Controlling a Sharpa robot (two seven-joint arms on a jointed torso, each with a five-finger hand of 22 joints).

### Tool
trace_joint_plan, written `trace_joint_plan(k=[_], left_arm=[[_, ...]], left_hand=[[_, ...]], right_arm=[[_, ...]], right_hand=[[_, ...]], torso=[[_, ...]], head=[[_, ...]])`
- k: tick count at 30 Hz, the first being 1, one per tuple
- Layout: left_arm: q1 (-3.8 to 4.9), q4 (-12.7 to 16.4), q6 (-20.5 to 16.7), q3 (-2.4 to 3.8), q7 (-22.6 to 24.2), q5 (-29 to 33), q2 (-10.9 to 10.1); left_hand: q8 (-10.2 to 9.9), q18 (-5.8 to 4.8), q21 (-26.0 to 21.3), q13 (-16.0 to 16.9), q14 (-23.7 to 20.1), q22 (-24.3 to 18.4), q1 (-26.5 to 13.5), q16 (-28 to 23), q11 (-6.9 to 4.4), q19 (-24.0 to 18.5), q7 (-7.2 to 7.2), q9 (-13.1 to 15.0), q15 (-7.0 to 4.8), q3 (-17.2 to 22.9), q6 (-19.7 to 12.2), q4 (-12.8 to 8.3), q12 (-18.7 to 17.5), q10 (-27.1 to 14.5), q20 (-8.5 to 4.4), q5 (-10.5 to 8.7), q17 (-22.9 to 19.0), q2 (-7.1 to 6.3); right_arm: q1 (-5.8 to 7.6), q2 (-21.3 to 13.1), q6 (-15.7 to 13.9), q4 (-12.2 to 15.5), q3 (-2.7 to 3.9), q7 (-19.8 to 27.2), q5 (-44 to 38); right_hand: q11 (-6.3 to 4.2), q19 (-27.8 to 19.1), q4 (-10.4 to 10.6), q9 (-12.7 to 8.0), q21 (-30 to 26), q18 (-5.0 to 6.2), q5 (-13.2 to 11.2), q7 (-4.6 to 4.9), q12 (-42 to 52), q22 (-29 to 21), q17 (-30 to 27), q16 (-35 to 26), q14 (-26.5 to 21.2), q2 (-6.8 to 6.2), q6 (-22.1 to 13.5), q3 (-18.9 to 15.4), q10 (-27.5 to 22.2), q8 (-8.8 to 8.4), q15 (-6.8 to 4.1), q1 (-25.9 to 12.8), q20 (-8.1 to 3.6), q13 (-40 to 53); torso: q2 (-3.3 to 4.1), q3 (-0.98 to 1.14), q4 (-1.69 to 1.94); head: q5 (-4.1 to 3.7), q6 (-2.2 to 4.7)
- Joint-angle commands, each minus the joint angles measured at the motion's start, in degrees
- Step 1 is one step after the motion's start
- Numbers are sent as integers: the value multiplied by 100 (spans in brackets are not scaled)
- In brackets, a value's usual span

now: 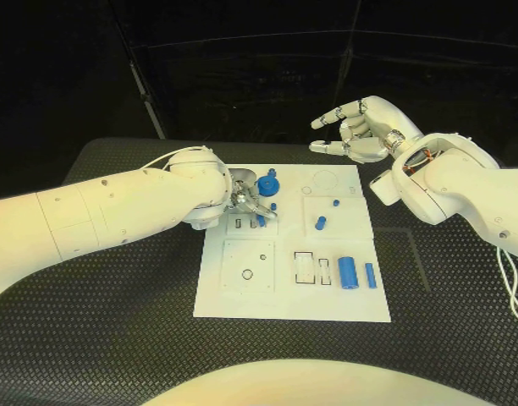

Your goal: Assemble the parts on the task board

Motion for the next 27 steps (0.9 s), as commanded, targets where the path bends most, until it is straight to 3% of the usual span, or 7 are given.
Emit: trace_joint_plan(k=[1,17,27], left_arm=[[11,14,98,3,-42,-35,11],[12,31,56,4,-40,-33,1],[12,102,-43,4,-26,204,-28]], left_hand=[[41,-35,37,7,595,9,91,17,-4,28,2,28,-52,29,-62,-35,29,31,1,-10,1508,20],[172,-27,19,4,595,-7,509,17,-9,-1,-4,213,-55,229,-169,-189,33,20,-2,6,1508,163],[274,-20,-4,11,595,-23,1044,17,-48,-23,-48,362,-81,651,-246,-555,38,24,-23,17,1508,361]], right_arm=[[11,10,32,-2,5,3,21],[10,35,55,-65,5,3,21],[9,55,87,-114,4,3,21]], right_hand=[[-1,-9,1,-6,-14,-32,24,5,3,-7,987,-24,486,22,3,-31,22,26,-43,-14,-18,4],[-2,-5,-1,-8,-11,-33,39,3,8,-2,981,-27,485,36,5,-31,28,30,-43,-9,-19,8],[-3,-4,-4,-9,-12,-33,46,2,8,-2,982,-27,485,42,6,-30,29,33,-44,-5,-20,8]], torso=[[1,-2,-1],[4,-3,1],[7,-4,1]], head=[[-1,-7],[-3,-17],[-2,-32]])
